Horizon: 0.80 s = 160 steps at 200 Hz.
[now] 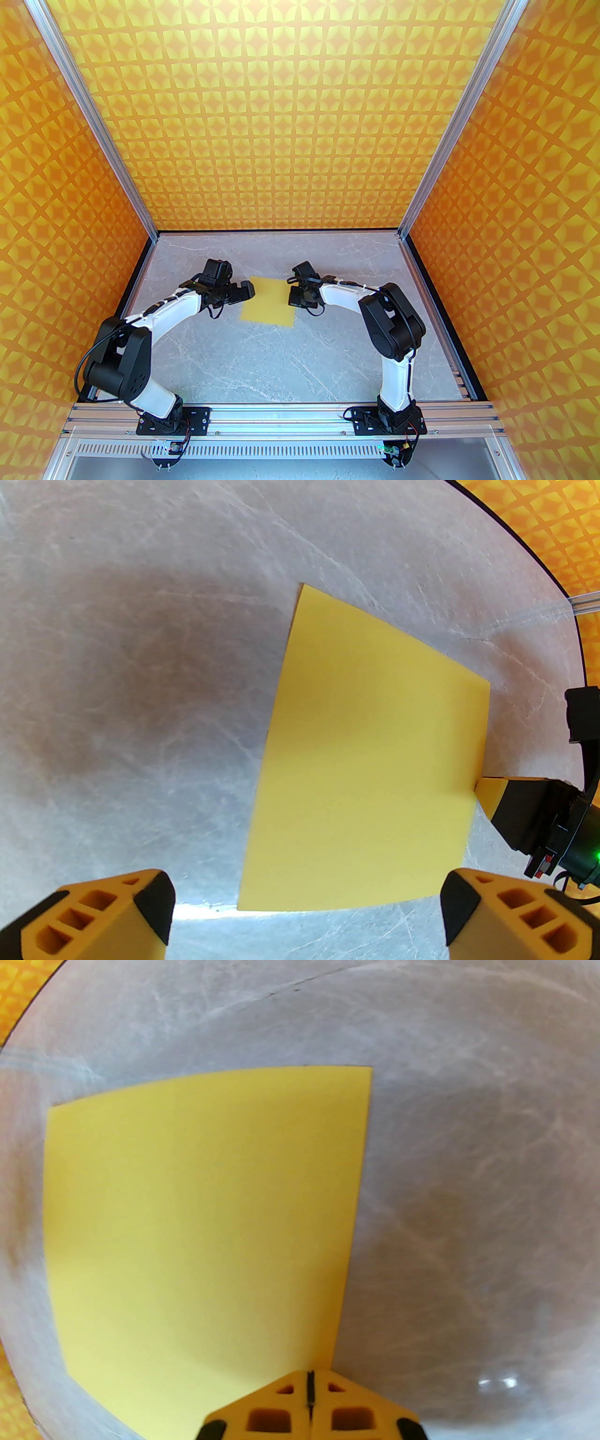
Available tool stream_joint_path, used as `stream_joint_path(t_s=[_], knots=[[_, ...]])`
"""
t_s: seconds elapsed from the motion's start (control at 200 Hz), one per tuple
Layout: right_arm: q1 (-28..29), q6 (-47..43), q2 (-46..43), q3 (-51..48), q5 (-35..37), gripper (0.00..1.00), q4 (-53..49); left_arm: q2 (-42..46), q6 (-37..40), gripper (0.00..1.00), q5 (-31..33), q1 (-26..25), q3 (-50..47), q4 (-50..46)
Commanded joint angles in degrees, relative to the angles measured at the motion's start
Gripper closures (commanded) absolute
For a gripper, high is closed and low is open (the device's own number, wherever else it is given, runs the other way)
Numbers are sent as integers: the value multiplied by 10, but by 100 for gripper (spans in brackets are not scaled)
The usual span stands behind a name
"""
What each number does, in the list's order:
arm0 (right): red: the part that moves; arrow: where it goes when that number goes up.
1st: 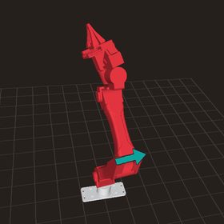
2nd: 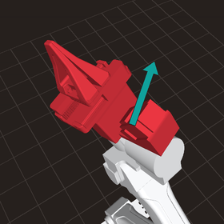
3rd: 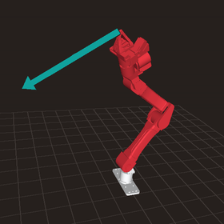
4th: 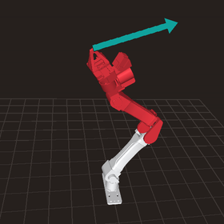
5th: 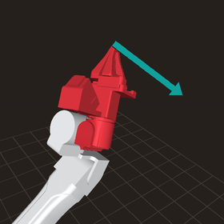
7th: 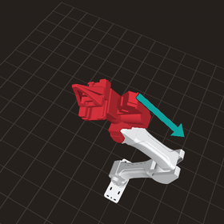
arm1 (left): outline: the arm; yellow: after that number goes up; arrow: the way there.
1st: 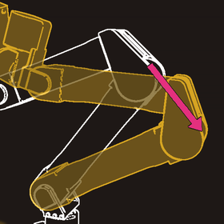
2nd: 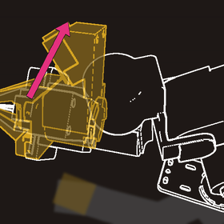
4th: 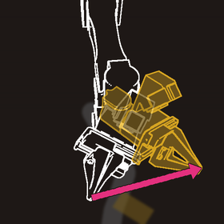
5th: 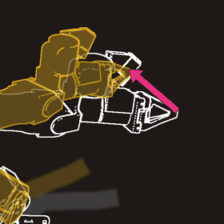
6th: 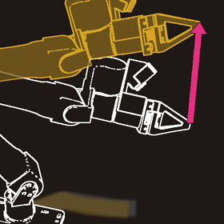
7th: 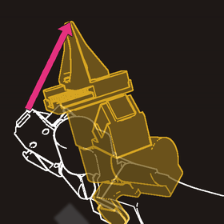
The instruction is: Fold a paper plane with a square sheet of paper (fold left side to right side)
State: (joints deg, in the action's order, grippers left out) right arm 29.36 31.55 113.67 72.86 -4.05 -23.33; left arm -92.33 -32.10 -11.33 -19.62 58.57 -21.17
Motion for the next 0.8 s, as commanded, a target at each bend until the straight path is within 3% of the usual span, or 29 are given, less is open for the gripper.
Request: stream_joint_path(t_s=[0.0, 0.145, 0.34, 0.795], knots=[[-13, -79, 19, 35, 21, 100, -62, -19, -7, 5, -31, -6, 25, 15], [-13, -105, 11, 69, -22, 100, -69, -44, -12, 11, -47, -8, 35, 32], [-13, -59, 3, 65, -60, 100, -30, -91, -4, 23, -56, -9, 60, 48], [-12, -1, 21, 12, -31, 100, 15, -177, 34, 20, -42, -10, 105, 35]])
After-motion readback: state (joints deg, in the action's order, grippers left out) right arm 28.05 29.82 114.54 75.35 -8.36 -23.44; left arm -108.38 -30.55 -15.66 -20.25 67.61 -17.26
